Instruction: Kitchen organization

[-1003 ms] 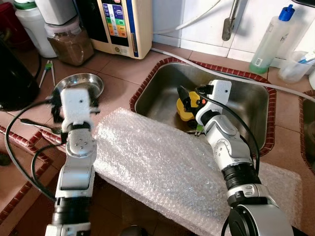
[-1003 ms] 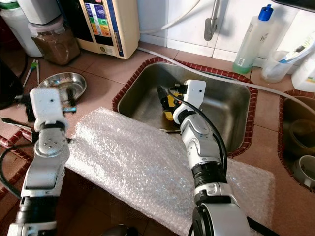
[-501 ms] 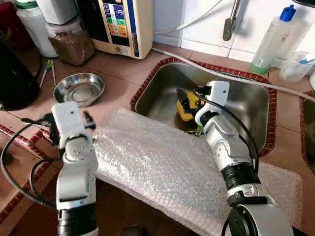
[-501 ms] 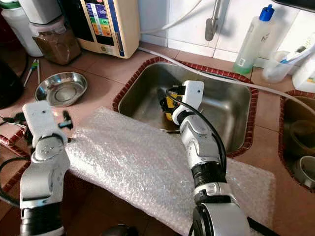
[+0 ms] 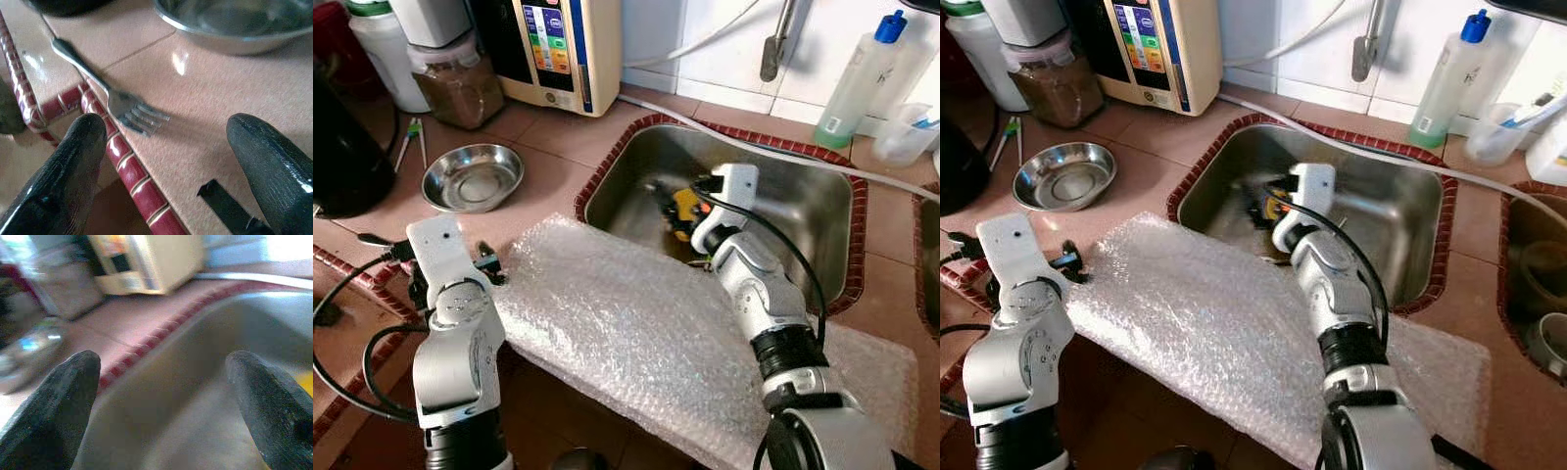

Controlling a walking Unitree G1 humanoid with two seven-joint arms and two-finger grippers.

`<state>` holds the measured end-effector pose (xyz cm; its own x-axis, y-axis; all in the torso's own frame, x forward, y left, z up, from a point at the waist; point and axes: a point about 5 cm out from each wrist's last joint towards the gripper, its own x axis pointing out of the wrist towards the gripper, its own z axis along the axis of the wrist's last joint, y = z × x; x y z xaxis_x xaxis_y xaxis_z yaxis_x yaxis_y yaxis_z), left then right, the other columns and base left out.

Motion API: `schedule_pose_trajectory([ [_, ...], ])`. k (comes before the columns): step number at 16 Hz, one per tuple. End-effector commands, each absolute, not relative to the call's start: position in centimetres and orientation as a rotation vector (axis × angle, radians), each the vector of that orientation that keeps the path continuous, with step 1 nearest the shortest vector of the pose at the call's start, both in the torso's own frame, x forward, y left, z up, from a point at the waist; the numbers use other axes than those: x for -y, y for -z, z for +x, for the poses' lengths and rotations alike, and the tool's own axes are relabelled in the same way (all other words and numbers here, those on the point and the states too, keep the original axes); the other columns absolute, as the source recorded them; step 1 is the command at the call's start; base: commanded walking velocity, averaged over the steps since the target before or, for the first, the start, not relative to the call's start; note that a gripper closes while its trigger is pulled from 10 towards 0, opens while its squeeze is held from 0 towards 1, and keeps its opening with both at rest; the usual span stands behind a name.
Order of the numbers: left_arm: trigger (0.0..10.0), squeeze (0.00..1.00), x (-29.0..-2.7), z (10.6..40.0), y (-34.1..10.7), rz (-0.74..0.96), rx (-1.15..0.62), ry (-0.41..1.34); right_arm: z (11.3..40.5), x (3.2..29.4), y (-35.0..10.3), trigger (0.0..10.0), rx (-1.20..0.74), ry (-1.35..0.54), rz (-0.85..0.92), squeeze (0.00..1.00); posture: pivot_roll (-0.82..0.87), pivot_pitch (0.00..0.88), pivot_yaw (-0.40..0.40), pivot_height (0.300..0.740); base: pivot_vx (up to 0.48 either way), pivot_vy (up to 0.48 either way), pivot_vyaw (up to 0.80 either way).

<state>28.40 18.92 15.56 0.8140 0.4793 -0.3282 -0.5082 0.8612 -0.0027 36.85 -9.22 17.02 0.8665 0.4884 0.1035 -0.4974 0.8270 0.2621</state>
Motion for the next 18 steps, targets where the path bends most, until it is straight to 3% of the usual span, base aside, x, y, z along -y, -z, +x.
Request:
schedule_pose_trajectory([
  [1, 10.0, 0.0, -19.3, 28.1, -15.6, -0.101, -0.337, -0.553, 36.0, 8.2, -17.5, 10.0, 0.05, -0.649, 0.302, 0.0, 0.07, 0.12, 0.065, 0.74, 0.0, 0.0, 0.0],
  [9, 10.0, 0.0, -19.7, 28.7, -15.0, -0.114, -0.358, -0.554, 32.3, 8.3, -17.8, 10.0, 0.045, -1.025, 0.25, 0.0, 0.06, 0.127, 0.062, 0.74, 0.0, 0.0, 0.0],
  [18, 10.0, 0.0, -19.8, 30.2, -14.8, -0.056, -0.3, -0.465, 30.5, 7.4, -17.0, 10.0, -0.013, -1.126, 0.19, 0.0, 0.05, 0.131, 0.056, 0.74, 0.0, 0.0, 0.0],
])
